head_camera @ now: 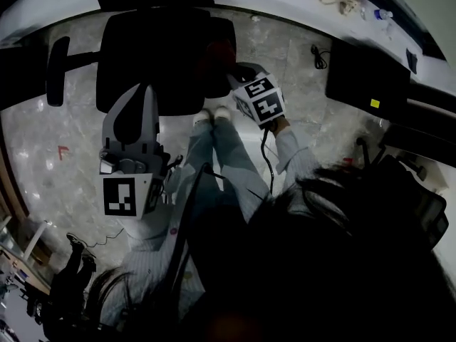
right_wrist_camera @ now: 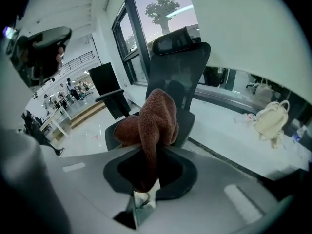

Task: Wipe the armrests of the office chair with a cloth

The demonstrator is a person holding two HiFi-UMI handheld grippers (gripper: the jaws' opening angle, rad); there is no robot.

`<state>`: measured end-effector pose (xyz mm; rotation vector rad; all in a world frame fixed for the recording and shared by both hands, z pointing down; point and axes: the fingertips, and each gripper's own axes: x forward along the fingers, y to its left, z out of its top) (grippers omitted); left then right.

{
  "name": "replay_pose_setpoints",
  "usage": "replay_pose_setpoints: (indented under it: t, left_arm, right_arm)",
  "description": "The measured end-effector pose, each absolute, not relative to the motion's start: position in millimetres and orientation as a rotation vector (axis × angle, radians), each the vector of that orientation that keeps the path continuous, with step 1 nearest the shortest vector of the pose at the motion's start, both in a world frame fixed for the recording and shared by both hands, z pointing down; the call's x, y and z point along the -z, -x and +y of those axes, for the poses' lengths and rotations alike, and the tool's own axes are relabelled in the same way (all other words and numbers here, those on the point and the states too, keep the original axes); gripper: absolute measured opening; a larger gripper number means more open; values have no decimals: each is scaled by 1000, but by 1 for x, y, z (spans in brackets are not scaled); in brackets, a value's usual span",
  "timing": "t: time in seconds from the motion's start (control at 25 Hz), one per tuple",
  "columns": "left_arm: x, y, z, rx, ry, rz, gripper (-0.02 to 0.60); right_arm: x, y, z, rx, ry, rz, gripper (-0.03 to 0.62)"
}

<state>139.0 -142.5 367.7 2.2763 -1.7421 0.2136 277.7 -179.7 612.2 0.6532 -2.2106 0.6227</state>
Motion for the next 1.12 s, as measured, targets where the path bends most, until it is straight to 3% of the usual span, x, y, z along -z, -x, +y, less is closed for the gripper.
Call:
replay_pose_setpoints:
  t: [0.28, 0.8, 1.12]
  left_arm:
    - [-364, -153, -137, -216, -2286, -1738, 5]
    - [-390, -120, -118, -301, -2160, -1812, 3]
    - [-386, -121, -126, -287, -2181, -1810, 3]
  right_arm:
    - [-603, -292, -117, -669, -653, -2241, 34]
    - [-647, -276, -325, -585, -850, -2120, 35]
    - [-641, -275, -302, -641, -840, -2139, 34]
